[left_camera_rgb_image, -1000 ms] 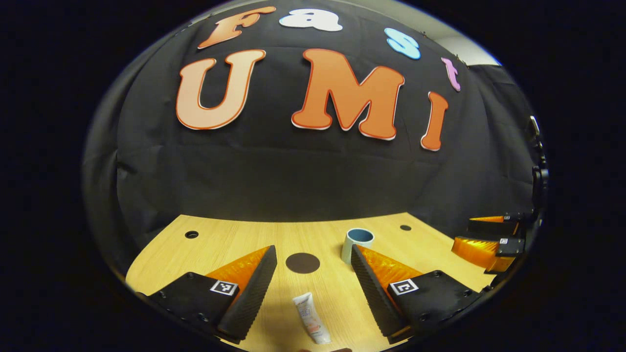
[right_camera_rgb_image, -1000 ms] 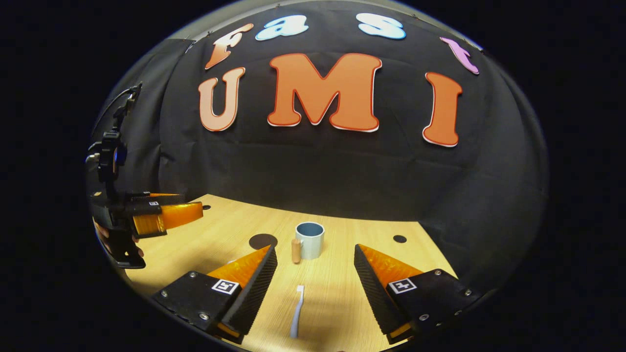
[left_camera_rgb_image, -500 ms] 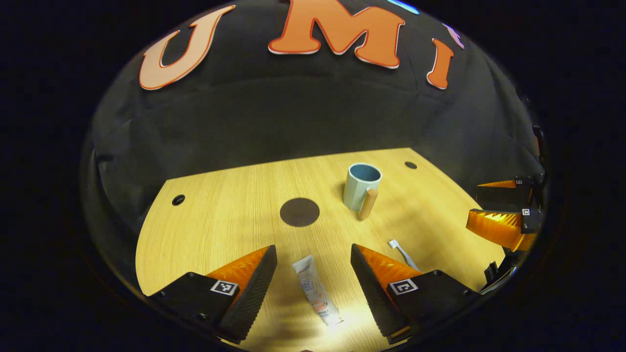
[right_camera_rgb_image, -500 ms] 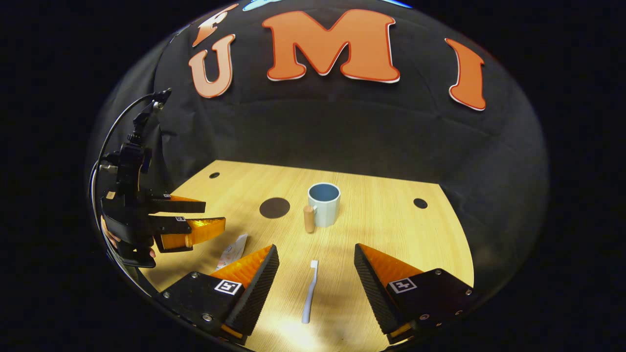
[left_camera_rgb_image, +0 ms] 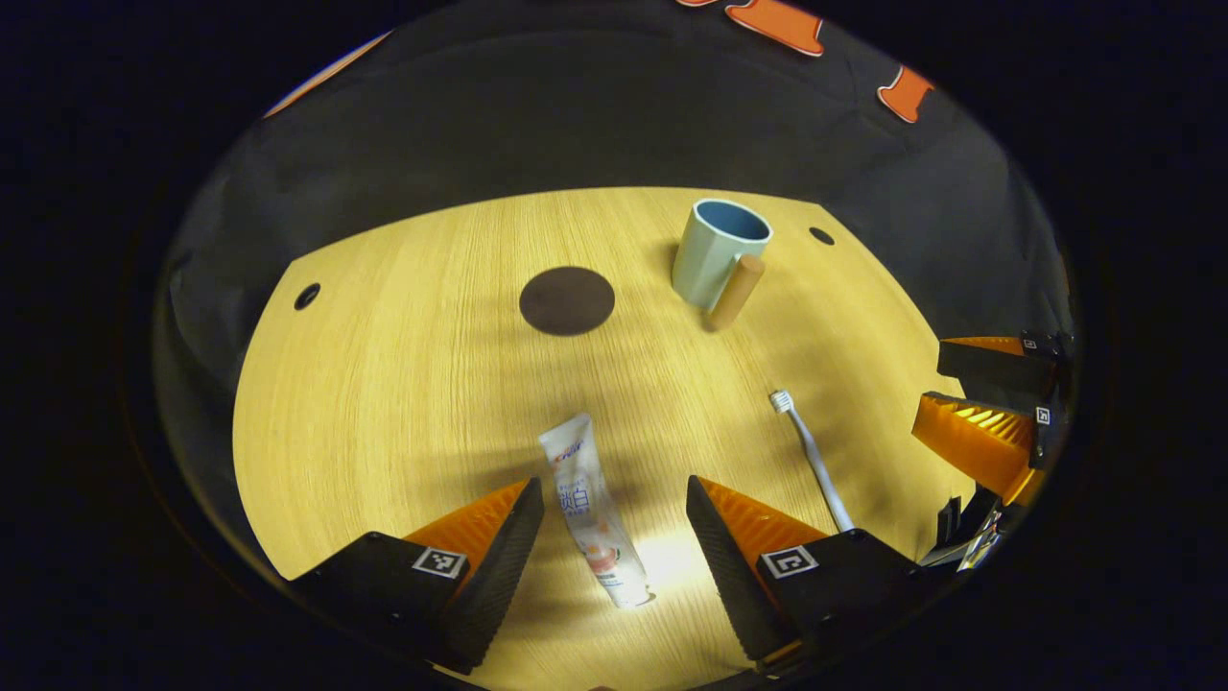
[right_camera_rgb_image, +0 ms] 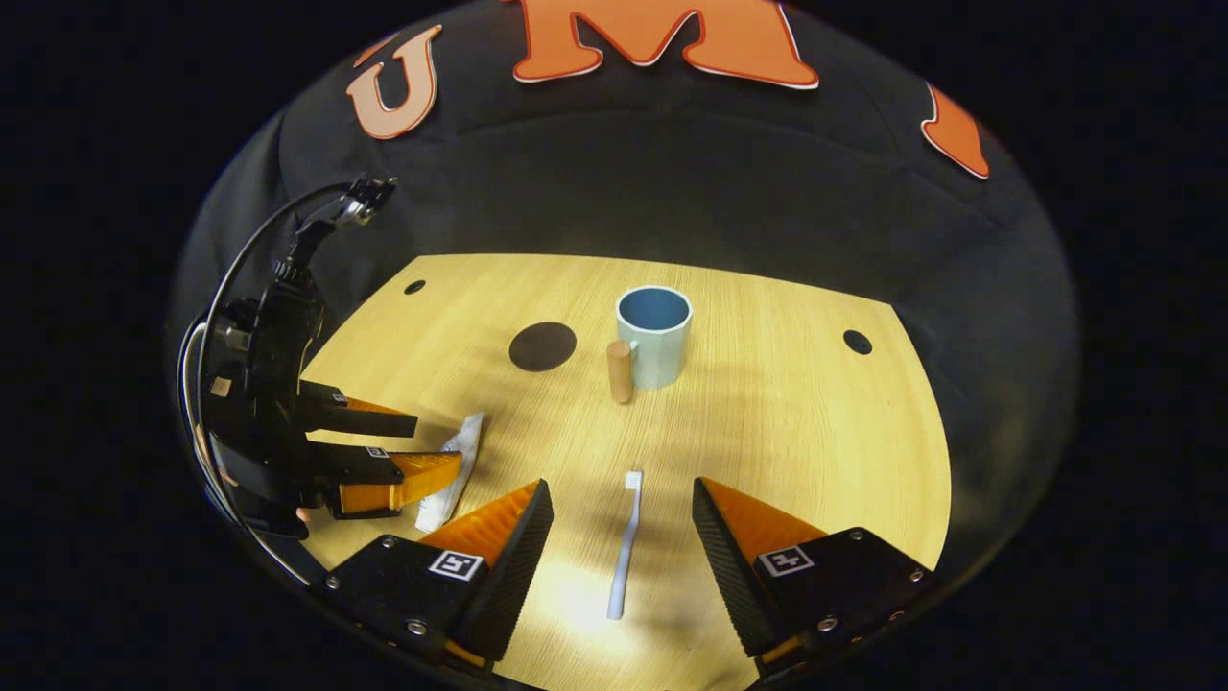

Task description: Put the toothbrush and toothpaste on the desktop into the cup, then pick up the cup and place it on the coaster on the desktop.

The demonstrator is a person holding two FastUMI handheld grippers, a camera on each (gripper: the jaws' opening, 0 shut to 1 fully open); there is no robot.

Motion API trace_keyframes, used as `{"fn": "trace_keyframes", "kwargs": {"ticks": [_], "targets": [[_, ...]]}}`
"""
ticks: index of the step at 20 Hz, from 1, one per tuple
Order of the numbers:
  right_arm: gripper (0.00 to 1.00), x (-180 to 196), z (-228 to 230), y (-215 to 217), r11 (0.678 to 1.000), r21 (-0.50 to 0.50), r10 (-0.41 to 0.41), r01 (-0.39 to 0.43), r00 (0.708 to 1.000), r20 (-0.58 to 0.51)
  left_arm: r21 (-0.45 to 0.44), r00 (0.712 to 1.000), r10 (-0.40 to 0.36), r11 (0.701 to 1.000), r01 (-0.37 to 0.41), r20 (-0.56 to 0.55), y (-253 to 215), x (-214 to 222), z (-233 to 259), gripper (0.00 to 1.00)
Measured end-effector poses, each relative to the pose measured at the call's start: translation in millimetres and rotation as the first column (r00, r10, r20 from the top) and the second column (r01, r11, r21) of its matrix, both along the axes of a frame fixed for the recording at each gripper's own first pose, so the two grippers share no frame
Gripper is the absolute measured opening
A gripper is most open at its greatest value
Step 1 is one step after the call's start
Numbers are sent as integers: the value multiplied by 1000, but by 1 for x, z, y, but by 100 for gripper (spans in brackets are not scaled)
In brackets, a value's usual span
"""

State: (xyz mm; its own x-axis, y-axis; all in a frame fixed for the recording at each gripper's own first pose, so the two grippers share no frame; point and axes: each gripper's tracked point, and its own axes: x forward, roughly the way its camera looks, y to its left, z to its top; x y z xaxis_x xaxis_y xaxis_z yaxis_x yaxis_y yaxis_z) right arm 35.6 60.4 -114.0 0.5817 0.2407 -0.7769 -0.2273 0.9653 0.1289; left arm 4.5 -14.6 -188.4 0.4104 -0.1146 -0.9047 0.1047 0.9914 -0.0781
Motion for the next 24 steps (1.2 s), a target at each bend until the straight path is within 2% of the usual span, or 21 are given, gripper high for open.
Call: {"fn": "trace_keyframes", "kwargs": {"ticks": [3,9,10,12,13,15,16,18,20,21,23,24], "targets": [[89,3,-5,5,1000,3,19,-19,999,-48,-7,998,4,1000,-4,-58,-1,-5,-16,94],[83,0,-23,4,999,12,33,-31,990,-139,14,986,87,996,-86,-140,8,-10,-38,91],[83,2,-25,6,999,12,35,-34,988,-148,9,984,97,995,-97,-150,8,-11,-40,94],[83,2,-28,9,999,1,36,-36,985,-168,41,975,118,993,-112,-187,11,-11,-48,83],[78,1,-26,8,999,-11,36,-38,983,-178,63,968,129,991,-118,-213,14,-12,-49,80],[70,-4,-29,6,999,-29,33,-40,979,-200,82,959,159,986,-143,-235,18,-6,-47,68],[67,-6,-32,5,998,-41,30,-39,977,-210,81,962,167,985,-153,-216,19,3,-39,60],[61,-8,-40,-3,997,-70,21,-38,974,-227,69,964,166,986,-155,-209,16,18,-29,52],[54,-11,-52,-8,994,-102,12,-38,968,-249,16,967,152,988,-152,-204,7,36,-23,41],[43,-15,-56,-13,992,-123,2,-36,965,-263,11,968,146,989,-147,-206,5,46,-7,22],[30,-20,-66,-13,990,-139,-3,-39,957,-291,-2,969,143,989,-146,-201,3,70,11,23],[27,-21,-70,-14,988,-146,-5,-42,953,-303,-7,969,144,989,-149,-201,3,82,21,22]]}}
